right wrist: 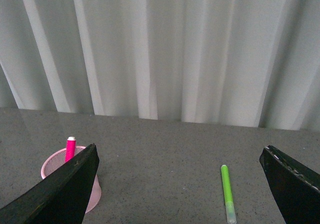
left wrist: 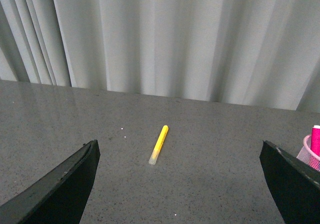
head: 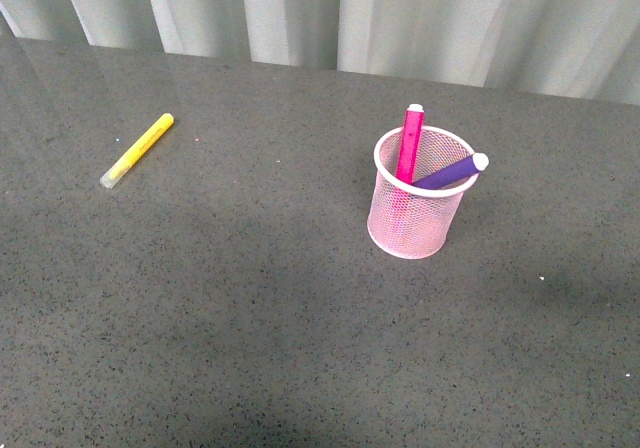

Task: Insert purple and pink pens into pink cup

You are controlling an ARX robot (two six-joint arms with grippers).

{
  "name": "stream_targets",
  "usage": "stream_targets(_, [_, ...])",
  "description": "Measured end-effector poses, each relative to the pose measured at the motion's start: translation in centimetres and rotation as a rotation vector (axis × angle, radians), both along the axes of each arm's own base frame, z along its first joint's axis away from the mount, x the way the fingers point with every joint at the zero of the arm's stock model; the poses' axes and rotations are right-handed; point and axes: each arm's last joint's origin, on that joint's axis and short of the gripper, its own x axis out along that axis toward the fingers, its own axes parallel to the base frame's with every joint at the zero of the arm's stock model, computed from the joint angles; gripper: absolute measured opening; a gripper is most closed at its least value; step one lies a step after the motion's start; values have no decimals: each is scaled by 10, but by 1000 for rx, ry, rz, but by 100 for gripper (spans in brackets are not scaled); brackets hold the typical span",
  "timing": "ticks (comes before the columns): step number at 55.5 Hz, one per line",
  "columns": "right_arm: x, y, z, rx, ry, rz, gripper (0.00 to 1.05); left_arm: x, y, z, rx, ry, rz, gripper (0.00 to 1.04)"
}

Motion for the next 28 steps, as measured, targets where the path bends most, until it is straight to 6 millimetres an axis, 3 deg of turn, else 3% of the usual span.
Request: stream_targets(28, [0,0,0,0,0,0,98,0,0,0,0,0,0,98])
